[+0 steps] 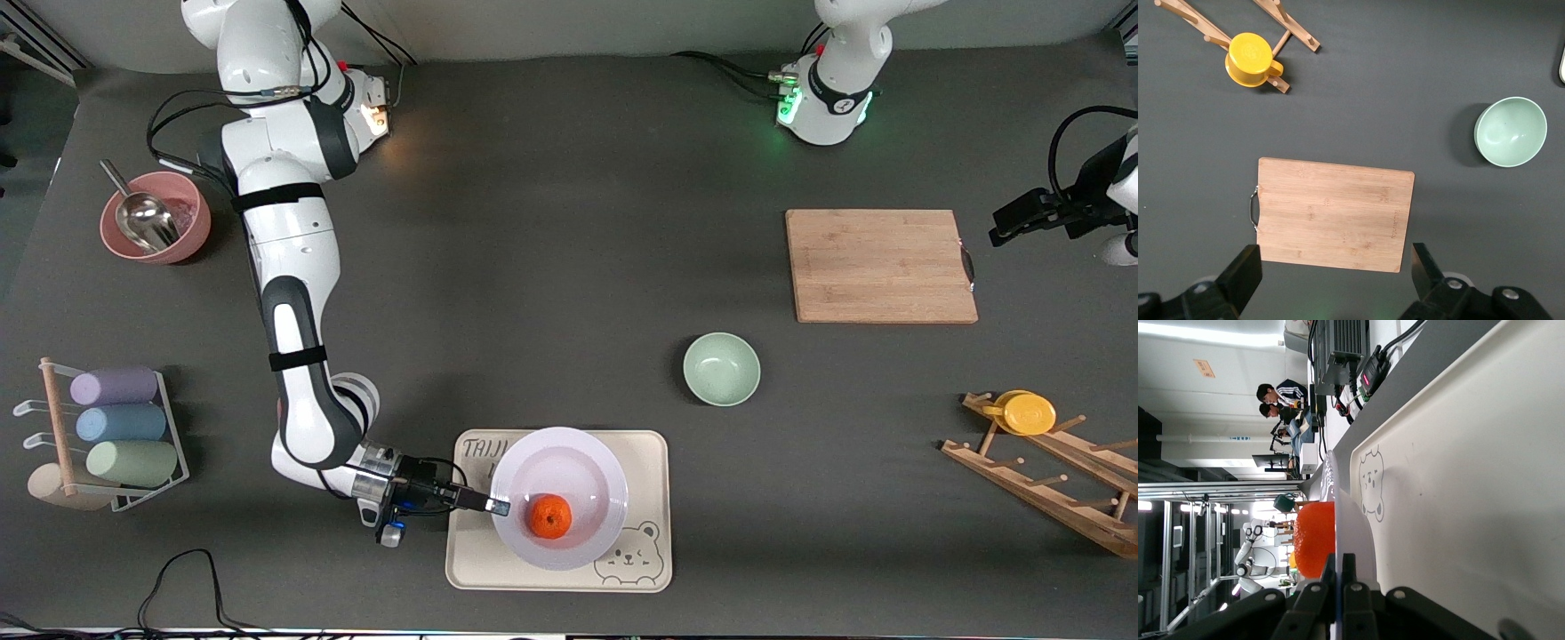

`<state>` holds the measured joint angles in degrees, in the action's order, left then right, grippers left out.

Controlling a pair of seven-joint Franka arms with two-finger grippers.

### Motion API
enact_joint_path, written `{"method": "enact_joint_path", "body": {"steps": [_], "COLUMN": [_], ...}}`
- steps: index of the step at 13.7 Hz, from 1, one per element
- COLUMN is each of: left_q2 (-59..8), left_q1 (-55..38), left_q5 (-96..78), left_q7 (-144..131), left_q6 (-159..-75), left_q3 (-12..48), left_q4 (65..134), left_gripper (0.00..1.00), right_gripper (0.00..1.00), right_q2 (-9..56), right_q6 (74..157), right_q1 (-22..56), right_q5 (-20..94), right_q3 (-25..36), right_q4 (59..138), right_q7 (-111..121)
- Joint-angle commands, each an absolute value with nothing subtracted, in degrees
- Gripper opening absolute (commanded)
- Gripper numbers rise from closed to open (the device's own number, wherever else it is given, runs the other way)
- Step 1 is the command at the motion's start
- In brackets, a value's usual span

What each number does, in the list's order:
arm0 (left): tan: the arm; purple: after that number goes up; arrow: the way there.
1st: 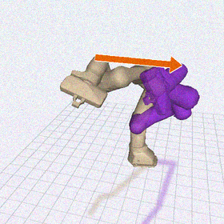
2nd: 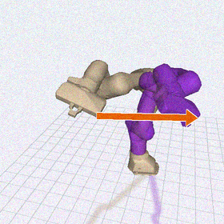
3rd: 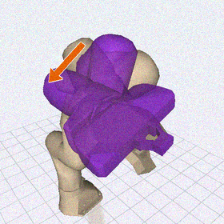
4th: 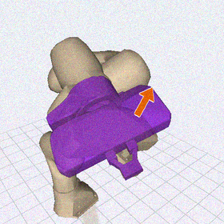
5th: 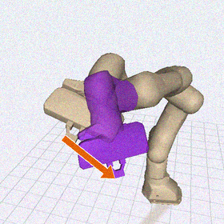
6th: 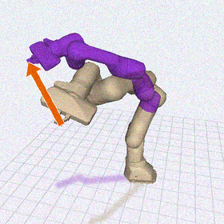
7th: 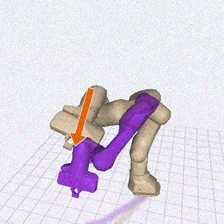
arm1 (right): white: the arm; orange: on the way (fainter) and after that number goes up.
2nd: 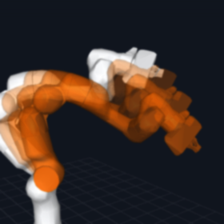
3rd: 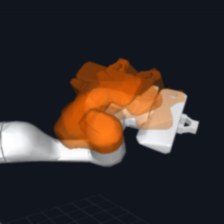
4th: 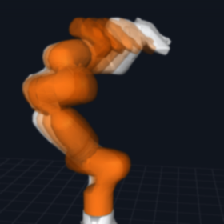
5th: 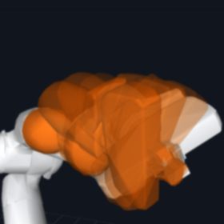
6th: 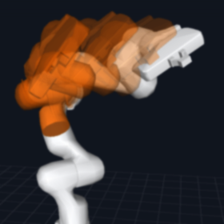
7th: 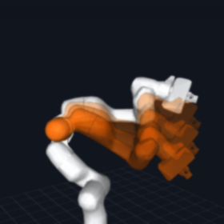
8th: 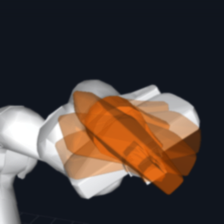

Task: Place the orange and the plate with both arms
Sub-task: 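Slide the plate onto the bear tray with the right gripper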

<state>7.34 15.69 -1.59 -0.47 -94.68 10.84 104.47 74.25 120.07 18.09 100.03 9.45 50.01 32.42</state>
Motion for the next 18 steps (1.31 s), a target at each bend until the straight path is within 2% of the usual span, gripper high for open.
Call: {"method": "enact_joint_path", "body": {"steps": [1, 8, 9, 10, 11, 12, 18], "left_q2": [7.91, 7.82, 7.82, 7.82, 7.74, 7.73, 7.73], "left_q1": [15.82, 15.91, 15.91, 15.91, 15.91, 15.91, 15.91], "left_q5": [-1.76, -1.49, -1.58, -1.50, -1.49, -1.49, -1.49], "left_q7": [-0.26, -0.09, -0.09, -0.09, 0.09, 0.09, 0.53], "left_q6": [-94.74, -94.83, -95.01, -95.18, -95.27, -95.36, -95.27], "left_q3": [10.72, 10.72, 10.72, 10.72, 10.55, 10.55, 9.94], "left_q4": [104.68, 105.12, 105.12, 105.12, 105.12, 105.12, 105.12], "left_gripper": [1.00, 1.00, 1.00, 1.00, 1.00, 1.00, 1.00], "right_gripper": [0.00, 0.00, 0.14, 0.33, 0.77, 1.00, 1.00], "right_q2": [76.64, 78.22, 78.22, 78.22, 78.22, 78.22, 76.30], "right_q6": [120.76, 120.85, 120.85, 120.94, 120.94, 120.85, 120.50], "right_q1": [17.84, 18.28, 18.28, 18.28, 18.28, 18.28, 18.02], "right_q5": [99.67, 99.76, 99.76, 99.76, 99.76, 99.76, 98.45], "right_q3": [8.97, 8.88, 8.88, 8.88, 8.79, 8.70, 9.23], "right_q4": [46.67, 47.20, 47.20, 47.20, 47.20, 47.20, 47.37], "right_q7": [35.42, 38.67, 38.58, 38.58, 38.58, 38.58, 32.53]}}
